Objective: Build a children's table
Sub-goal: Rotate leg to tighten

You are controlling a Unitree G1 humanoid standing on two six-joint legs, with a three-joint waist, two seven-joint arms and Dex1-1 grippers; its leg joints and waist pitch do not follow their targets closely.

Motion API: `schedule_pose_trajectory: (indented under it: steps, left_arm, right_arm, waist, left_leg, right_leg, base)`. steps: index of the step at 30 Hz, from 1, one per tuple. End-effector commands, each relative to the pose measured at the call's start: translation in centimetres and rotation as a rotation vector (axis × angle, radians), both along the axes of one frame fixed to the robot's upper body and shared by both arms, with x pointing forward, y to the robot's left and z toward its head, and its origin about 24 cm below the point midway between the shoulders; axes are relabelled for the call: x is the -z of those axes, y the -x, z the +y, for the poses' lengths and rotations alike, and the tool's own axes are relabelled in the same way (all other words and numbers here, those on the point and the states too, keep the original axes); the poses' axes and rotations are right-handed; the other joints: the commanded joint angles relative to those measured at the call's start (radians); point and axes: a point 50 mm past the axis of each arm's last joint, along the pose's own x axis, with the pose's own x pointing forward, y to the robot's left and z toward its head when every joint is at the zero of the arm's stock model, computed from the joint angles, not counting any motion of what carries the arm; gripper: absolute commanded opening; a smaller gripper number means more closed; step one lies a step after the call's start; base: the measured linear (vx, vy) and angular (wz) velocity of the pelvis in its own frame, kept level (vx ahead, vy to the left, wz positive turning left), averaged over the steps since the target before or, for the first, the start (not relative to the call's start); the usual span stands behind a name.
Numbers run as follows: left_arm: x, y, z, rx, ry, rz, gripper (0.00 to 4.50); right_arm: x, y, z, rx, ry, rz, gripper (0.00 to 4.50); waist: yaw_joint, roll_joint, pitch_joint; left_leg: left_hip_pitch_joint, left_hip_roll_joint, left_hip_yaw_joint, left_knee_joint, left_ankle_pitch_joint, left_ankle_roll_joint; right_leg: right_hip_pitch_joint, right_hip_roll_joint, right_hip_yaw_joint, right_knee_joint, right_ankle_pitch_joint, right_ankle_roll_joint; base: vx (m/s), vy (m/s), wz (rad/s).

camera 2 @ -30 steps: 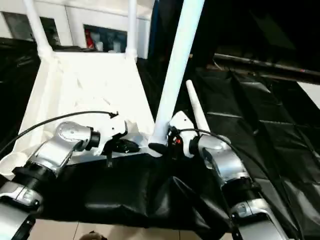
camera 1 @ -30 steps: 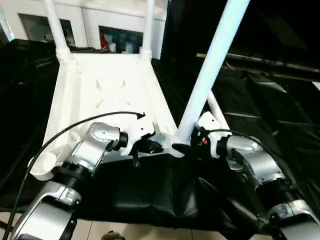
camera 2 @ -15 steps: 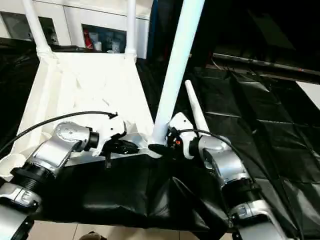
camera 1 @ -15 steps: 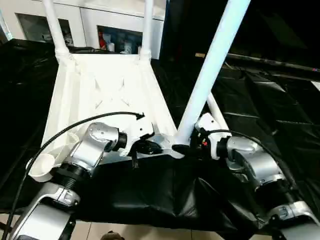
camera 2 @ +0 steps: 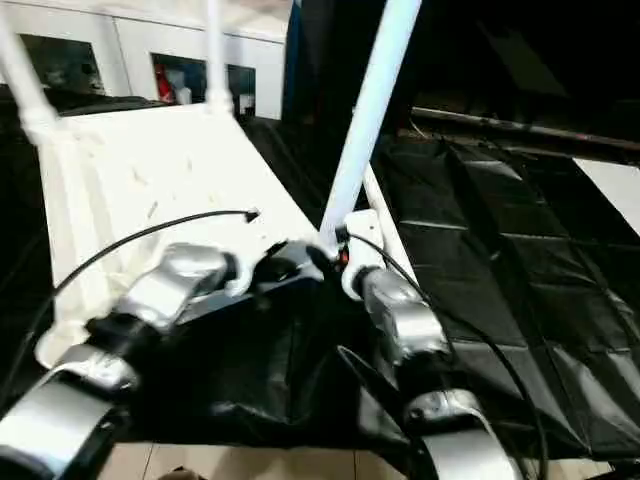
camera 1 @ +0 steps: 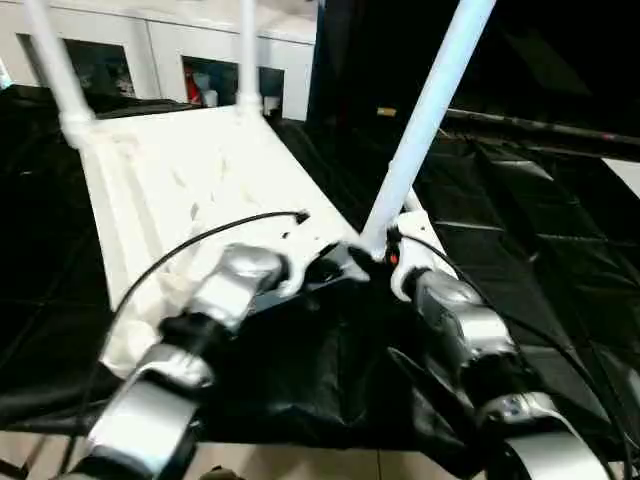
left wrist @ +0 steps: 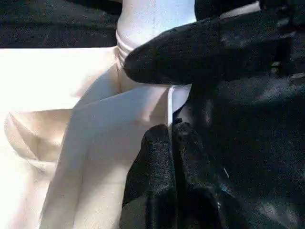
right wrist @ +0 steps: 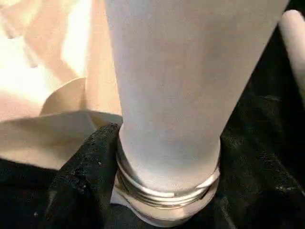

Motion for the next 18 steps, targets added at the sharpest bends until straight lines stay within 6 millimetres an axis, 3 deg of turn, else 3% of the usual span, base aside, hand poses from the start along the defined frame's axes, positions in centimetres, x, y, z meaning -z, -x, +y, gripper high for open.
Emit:
schedule_pose_trajectory:
  steps: [1, 3, 6, 7, 15, 18]
  left_arm:
    - [0.6, 0.5, -2.7, 0.028, -0.008, 0.027, 0.0]
    - [0.6, 0.5, -2.7, 0.043, -0.007, 0.025, 0.0]
    - [0.5, 0.5, -2.3, 0.061, -0.015, 0.02, 0.0]
    - [0.5, 0.5, -1.9, 0.075, -0.017, 0.018, 0.0]
    - [0.6, 1.0, 0.7, 0.173, -0.019, 0.031, 0.0]
    - [0.3, 1.6, 1.5, 0.264, -0.001, 0.035, 0.0]
  right_arm:
    - [0.8, 0.4, 2.7, -0.042, 0.0, 0.044, 2.74]
    - [0.5, 0.3, 2.7, -0.048, -0.01, 0.032, 3.44]
    - [0.2, 0.1, 2.1, -0.056, -0.024, 0.025, 3.53]
    - [0.0, 0.0, 1.6, -0.074, -0.011, 0.01, 3.78]
    - [-1.2, 0.3, -1.8, -0.271, 0.038, -0.056, 3.78]
    - [-1.9, 0.9, -3.2, -0.383, 0.041, -0.069, 3.78]
  waist:
    - [0.001, 0.016, -0.056]
    - [0.004, 0.019, -0.057]
    - [0.004, 0.018, -0.059]
    - [0.004, 0.019, -0.058]
    - [0.01, 0.017, -0.058]
    - [0.016, 0.017, -0.054]
  left_leg:
    - [0.016, 0.034, -0.021, -0.077, -0.305, -0.046]
    - [0.015, 0.033, -0.021, -0.078, -0.294, -0.043]
    - [0.015, 0.034, -0.02, -0.076, -0.28, -0.029]
    - [0.015, 0.034, -0.02, -0.076, -0.279, -0.027]
    - [0.012, 0.036, -0.016, -0.07, -0.227, 0.009]
    - [0.015, 0.039, -0.016, -0.071, -0.242, 0.02]
  right_leg:
    - [0.023, -0.052, 0.035, -0.082, -0.259, -0.15]
    - [0.03, -0.052, 0.033, -0.079, -0.229, -0.157]
    - [0.033, -0.051, 0.034, -0.075, -0.184, -0.166]
    - [0.033, -0.051, 0.034, -0.075, -0.181, -0.168]
    - [0.043, -0.052, 0.034, -0.068, -0.094, -0.201]
    - [0.042, -0.054, 0.035, -0.071, -0.135, -0.211]
  base:
    - [0.0, 0.0, 0.0]
    - [0.0, 0.0, 0.0]
    - [0.0, 0.0, 0.0]
    - [0.0, 0.0, 0.0]
    - [0.0, 0.0, 0.0]
    - [0.0, 0.0, 0.0]
